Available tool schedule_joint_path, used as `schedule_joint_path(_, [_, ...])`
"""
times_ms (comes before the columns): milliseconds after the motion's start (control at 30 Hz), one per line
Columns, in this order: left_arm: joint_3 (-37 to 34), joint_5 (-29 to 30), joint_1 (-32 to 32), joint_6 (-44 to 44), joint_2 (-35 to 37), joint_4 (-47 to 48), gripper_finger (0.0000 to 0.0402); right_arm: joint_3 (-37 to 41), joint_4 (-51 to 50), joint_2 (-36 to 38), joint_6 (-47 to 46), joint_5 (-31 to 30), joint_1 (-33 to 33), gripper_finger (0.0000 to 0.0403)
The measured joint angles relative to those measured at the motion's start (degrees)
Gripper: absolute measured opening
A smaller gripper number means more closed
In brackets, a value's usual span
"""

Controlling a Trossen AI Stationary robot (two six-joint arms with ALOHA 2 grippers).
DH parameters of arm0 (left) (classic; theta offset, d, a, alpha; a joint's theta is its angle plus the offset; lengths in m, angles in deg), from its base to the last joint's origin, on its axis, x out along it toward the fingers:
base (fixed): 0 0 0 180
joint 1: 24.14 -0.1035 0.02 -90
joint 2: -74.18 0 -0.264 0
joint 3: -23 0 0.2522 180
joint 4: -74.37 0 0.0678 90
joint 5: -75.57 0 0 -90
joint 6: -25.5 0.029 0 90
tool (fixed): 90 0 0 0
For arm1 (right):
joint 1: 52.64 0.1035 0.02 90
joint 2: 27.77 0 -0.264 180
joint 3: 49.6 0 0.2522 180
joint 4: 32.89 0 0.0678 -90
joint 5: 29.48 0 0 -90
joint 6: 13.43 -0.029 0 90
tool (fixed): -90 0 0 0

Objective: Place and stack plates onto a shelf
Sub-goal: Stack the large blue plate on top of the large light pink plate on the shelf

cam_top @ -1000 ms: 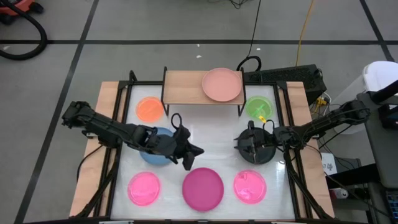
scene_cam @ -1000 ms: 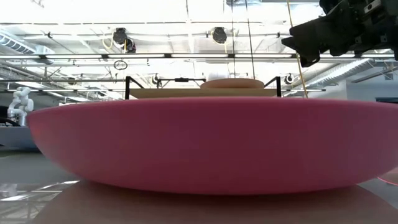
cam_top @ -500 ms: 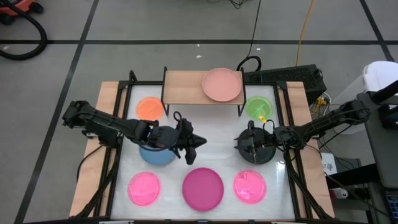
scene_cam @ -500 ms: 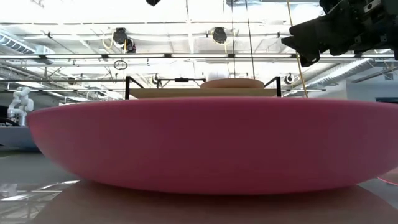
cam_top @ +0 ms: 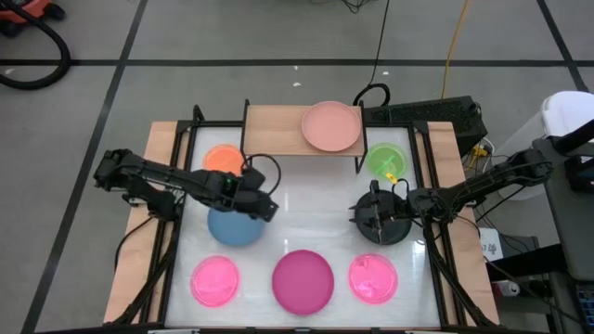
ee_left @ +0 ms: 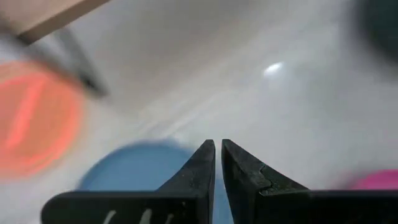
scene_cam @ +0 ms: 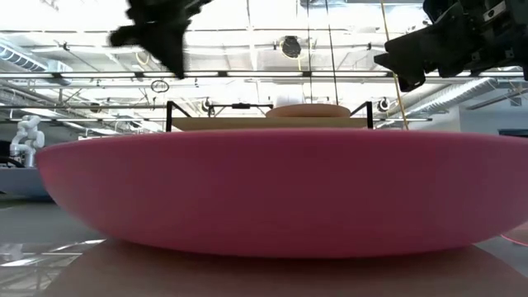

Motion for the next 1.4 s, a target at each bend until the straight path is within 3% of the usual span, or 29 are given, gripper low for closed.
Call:
schedule_joint_path(100, [0.0,2.4,1.7,-6.4,0.0,8.6,0.0033,0.0,0.0,0.0,0.0,0.0,0.0,0.0146])
schedule_joint_path(233, [0.0,3.5,3.7,-9.5,0.0,10.4,0.0033,0.0,0.0,0.0,0.0,0.0,0.0,0.0146])
schedule_joint_path(600, [0.0,6.5,4.1,3.0,0.0,7.4,0.0033,0.0,1.7,0.0,0.2,0.0,0.0,0.0146])
schedule_joint_path(900, [-4.2,1.6,6.5,2.0,-3.6,3.1,0.0038,0.0,0.5,0.0,-0.1,0.0,0.0,0.0146])
schedule_joint_path(1067, [-5.6,-4.3,8.1,1.4,-7.7,2.7,0.0082,0.0,-0.4,0.0,-0.2,0.0,0.0,0.0146])
schedule_joint_path(1400, [-5.6,-6.5,12.2,5.6,-13.0,-6.5,0.0185,0.0,-0.4,0.0,0.0,-0.1,0.0,0.0146])
